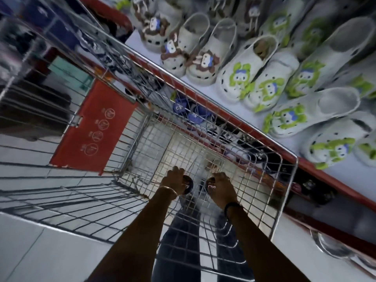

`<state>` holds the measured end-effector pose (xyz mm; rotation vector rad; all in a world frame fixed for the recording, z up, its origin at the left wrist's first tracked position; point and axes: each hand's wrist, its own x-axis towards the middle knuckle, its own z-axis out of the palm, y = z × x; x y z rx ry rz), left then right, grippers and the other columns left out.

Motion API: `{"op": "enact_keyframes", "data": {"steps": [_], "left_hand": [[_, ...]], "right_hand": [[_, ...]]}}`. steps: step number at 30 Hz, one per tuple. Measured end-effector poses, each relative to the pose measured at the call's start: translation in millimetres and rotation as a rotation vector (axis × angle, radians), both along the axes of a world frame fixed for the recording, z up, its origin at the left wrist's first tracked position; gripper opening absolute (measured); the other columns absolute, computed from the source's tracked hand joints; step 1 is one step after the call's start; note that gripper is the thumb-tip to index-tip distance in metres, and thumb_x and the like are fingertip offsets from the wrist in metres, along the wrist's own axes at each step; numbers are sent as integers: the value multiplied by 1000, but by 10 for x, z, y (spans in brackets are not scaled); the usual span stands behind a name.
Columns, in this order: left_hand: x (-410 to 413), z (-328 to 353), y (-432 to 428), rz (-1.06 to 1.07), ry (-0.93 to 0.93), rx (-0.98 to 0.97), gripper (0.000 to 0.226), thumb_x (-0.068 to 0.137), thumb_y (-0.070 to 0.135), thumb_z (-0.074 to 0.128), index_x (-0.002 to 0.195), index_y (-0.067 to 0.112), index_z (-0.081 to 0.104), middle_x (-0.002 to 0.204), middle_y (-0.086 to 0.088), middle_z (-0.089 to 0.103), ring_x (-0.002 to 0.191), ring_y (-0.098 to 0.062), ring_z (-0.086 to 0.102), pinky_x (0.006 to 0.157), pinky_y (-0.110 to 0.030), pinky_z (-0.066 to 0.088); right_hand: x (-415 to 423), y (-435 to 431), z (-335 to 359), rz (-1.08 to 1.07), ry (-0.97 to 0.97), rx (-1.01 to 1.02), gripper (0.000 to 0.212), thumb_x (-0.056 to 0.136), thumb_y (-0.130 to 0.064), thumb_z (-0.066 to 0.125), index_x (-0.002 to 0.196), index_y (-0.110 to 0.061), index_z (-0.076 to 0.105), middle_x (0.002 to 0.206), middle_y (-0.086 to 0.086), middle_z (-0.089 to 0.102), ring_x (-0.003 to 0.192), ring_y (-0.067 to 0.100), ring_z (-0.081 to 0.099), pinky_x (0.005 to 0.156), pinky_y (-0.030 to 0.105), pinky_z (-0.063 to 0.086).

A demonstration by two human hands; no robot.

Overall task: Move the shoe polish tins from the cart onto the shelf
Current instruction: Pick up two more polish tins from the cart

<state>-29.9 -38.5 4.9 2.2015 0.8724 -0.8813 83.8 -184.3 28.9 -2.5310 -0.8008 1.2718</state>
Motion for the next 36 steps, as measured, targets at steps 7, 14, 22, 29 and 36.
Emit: {"op": "enact_keyframes", "data": {"steps": [7,14,22,29,36], "left_hand": [[-99,-431,-202,-23,35,30,78,69,27,75,136,21,35,137,-13,31,120,-34,42,88,-47,54],[-68,-527,-253,-110,-8,91,79,71,26,77,137,15,33,139,-11,34,120,-33,42,92,-44,54],[158,-120,-67,-153,-95,154,77,69,26,75,135,17,36,138,-8,39,119,-31,44,87,-42,54],[373,710,105,-179,-162,264,83,70,28,72,143,23,30,140,-7,39,122,-33,42,90,-46,52],[698,1738,88,-70,-398,283,85,65,31,76,139,19,36,137,-11,43,125,-36,41,94,-49,50]], "right_hand": [[-189,-255,-434,-36,-47,-8,78,75,-21,73,141,-15,32,153,13,24,134,37,31,106,48,40],[-189,-207,-562,1,-158,15,73,75,-14,71,139,-15,35,144,14,36,128,35,36,102,46,44],[-54,-78,-264,-134,-146,147,71,69,-20,74,131,-11,42,131,12,47,118,32,44,98,41,45],[218,42,482,-180,-112,277,74,73,-27,75,135,-10,38,138,14,39,122,33,44,103,42,43],[638,-37,1561,-165,-181,410,70,70,-24,78,130,-11,46,131,14,45,120,31,44,94,28,38]]}}
